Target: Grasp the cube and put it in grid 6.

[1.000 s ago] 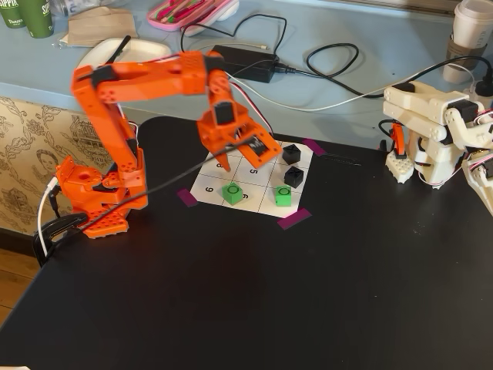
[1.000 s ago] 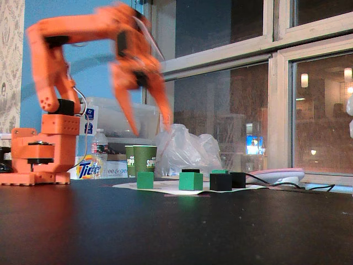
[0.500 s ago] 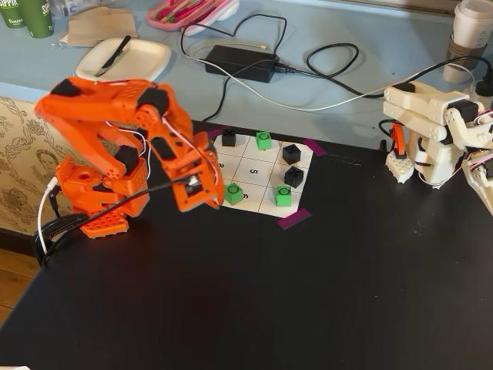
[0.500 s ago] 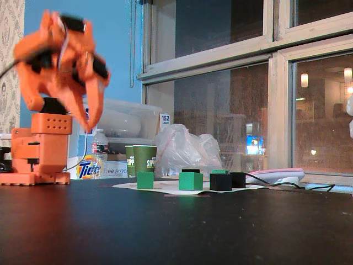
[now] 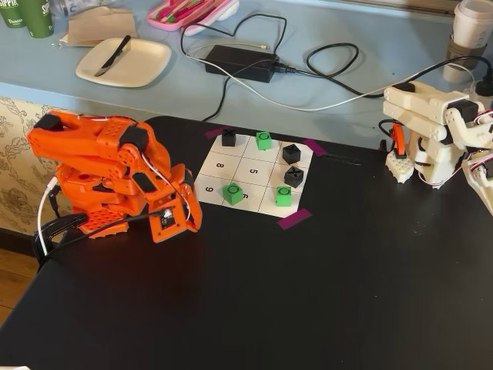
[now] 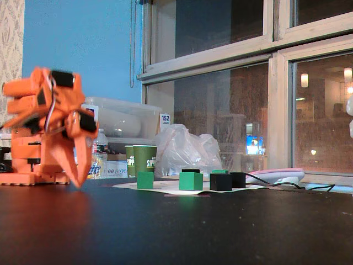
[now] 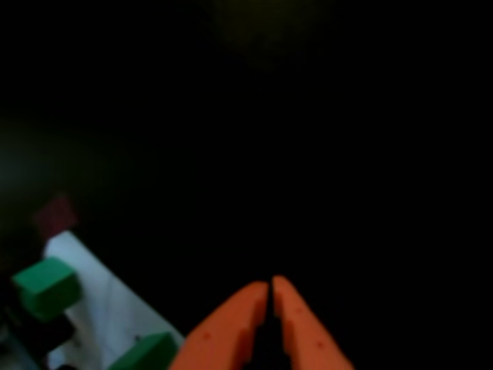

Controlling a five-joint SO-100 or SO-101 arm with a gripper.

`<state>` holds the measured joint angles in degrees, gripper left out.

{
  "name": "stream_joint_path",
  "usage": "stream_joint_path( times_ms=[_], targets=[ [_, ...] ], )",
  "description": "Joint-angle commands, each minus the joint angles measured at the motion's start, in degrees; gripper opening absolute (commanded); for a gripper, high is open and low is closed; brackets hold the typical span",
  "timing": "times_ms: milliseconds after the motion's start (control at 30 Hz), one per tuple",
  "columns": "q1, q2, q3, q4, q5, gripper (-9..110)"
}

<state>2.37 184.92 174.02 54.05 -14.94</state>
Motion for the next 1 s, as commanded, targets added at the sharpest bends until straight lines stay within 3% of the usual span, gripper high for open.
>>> stream_joint_path(
  times_ms=[0, 400, 967],
  targets=[
    [-0.18, 2.64, 1.67, 0.97, 1.76, 0],
    [4.04, 4.22, 2.46, 0.26, 9.40, 0],
    [4.31, 4.22, 2.81, -0.53, 9.67, 0]
  ],
)
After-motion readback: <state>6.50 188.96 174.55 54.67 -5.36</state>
